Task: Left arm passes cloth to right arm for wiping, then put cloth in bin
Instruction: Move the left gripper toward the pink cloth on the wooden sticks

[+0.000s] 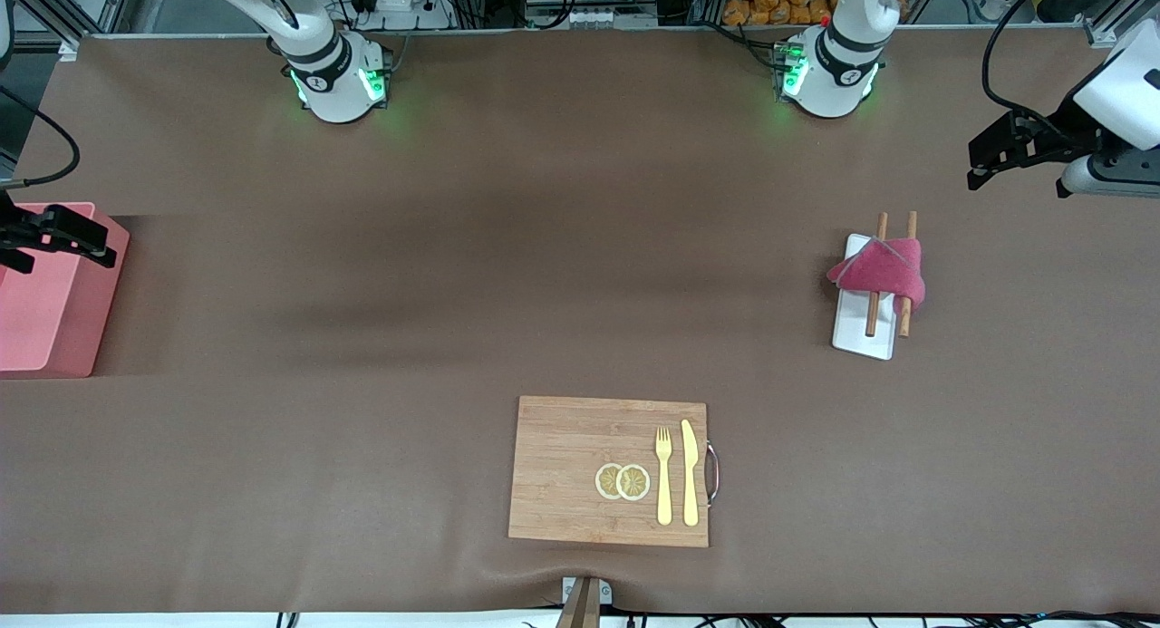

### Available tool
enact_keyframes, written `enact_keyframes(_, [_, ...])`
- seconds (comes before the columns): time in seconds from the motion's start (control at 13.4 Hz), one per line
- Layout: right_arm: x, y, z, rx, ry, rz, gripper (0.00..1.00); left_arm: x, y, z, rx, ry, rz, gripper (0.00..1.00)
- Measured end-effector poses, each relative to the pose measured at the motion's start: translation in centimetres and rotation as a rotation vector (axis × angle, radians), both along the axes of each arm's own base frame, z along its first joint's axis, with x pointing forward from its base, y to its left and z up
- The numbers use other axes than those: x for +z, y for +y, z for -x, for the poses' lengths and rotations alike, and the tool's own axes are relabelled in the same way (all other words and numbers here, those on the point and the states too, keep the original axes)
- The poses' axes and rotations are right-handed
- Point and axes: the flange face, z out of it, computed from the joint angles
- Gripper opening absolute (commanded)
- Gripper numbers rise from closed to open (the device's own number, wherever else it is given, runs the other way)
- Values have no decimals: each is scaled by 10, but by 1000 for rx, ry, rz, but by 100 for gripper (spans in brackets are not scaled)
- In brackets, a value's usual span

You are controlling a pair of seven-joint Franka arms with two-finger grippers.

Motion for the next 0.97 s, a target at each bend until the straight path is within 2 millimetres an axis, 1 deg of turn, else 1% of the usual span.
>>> enact_keyframes(0.22, [0,0,0,0,-2,0,100,-3,0,-1,1,7,-1,100])
enact_keyframes(0.37, [0,0,0,0,-2,0,100,-6,4,-3,8,14,-1,100])
enact_keyframes(0.67, [0,0,0,0,-2,0,100,-24,6,-12,17,51,-5,100])
enact_keyframes(0.82, [0,0,0,0,-2,0,100,-35,16,-12,50,102,-10,100])
enact_keyframes(0.97, [0,0,0,0,-2,0,100,-50,35,-17,88,145,-14,100])
